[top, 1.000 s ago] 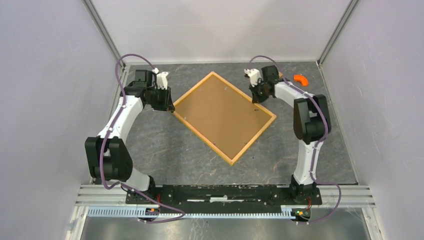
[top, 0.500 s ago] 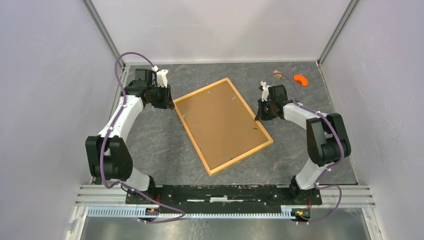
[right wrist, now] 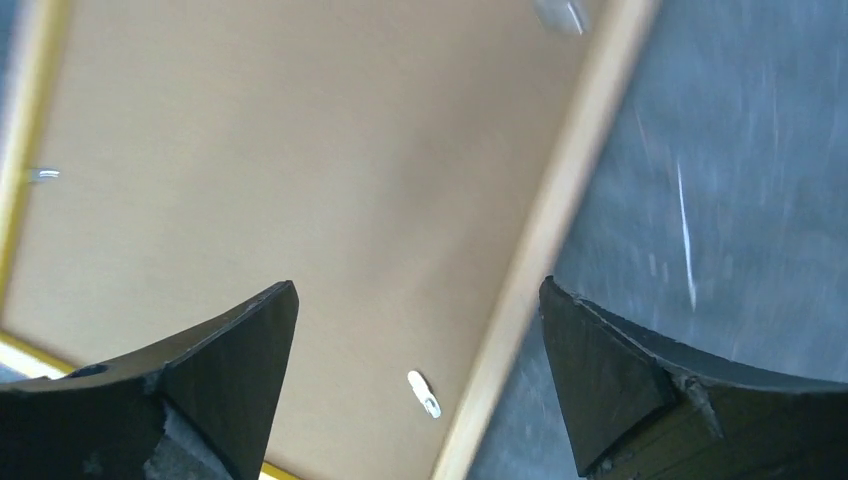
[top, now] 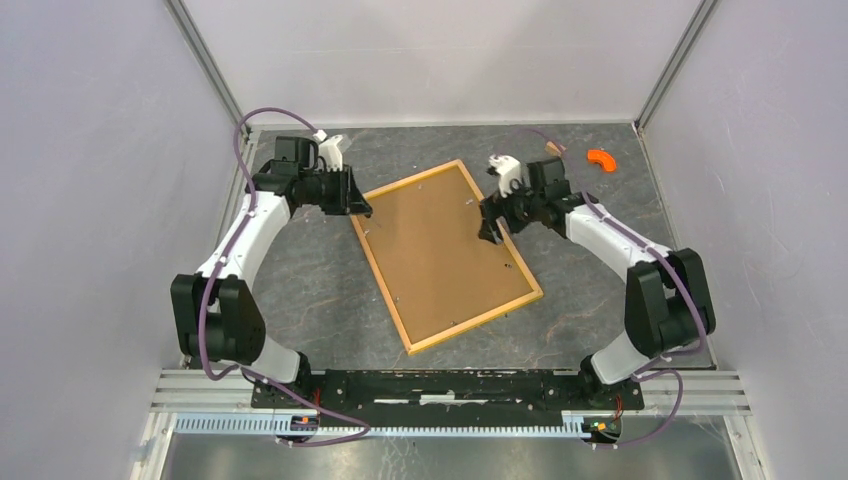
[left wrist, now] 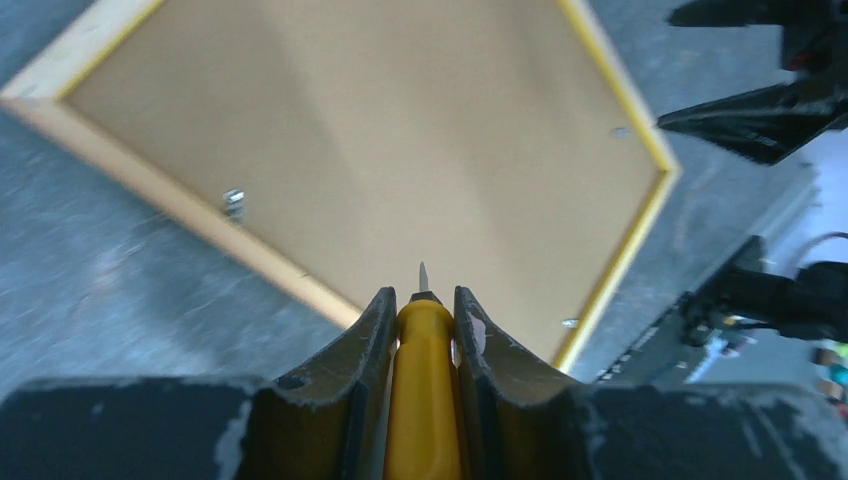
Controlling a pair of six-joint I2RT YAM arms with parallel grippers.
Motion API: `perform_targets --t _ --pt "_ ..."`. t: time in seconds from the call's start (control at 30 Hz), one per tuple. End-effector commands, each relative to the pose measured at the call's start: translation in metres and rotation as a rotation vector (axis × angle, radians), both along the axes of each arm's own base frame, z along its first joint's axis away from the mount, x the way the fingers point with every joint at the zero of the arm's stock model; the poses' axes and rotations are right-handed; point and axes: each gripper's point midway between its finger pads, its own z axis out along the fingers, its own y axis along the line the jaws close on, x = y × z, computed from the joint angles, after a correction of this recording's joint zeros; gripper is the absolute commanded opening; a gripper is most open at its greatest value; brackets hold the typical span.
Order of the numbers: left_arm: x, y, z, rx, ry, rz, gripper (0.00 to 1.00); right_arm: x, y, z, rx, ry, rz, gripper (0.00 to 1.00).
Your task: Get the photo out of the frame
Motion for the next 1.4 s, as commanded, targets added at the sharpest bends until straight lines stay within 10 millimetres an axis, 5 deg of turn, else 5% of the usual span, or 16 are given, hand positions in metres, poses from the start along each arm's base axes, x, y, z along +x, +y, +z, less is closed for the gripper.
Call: perform_targets --t 0.0,0.2,0.4,0.53,0.73,0.9,0.97,1.07,1.37 --pt "-0.01 -0.044 0.068 -0.242 -0.072 -0.088 0.02 0.005 0.082 0.093 0.131 -0.338 0.373 0.97" --pt "-0.02 -0.071 0.086 -0.356 -0.037 -0.129 0.02 -0.022 0.159 0.116 0.263 -0.265 0.613 0.9" --pt "-0.023 -0.08 0.091 -0.402 -0.011 -0.137 0.02 -0.04 0.196 0.12 0.286 -0.291 0.702 0.85" --pt "-0.03 -0.085 0.094 -0.436 0.012 -0.167 0.02 -0.04 0.202 0.115 0.263 -0.29 0.71 0.7" --pt "-0.044 -0.087 0.084 -0.403 0.026 -0.208 0.03 -0.028 0.212 0.122 0.269 -0.298 0.686 0.61" --pt "-0.048 -0.086 0.078 -0.391 0.044 -0.204 0.05 -0.029 0.222 0.127 0.277 -0.309 0.708 0.2" --pt "-0.05 -0.084 0.076 -0.369 0.052 -0.212 0.15 -0.03 0.221 0.125 0.262 -0.315 0.723 0.0" --pt "-0.059 -0.079 0.067 -0.303 0.108 -0.254 0.29 -0.029 0.215 0.121 0.216 -0.341 0.736 0.0" --pt "-0.075 -0.078 0.059 -0.299 0.199 -0.324 0.49 -0.036 0.21 0.114 0.17 -0.372 0.789 0.0"
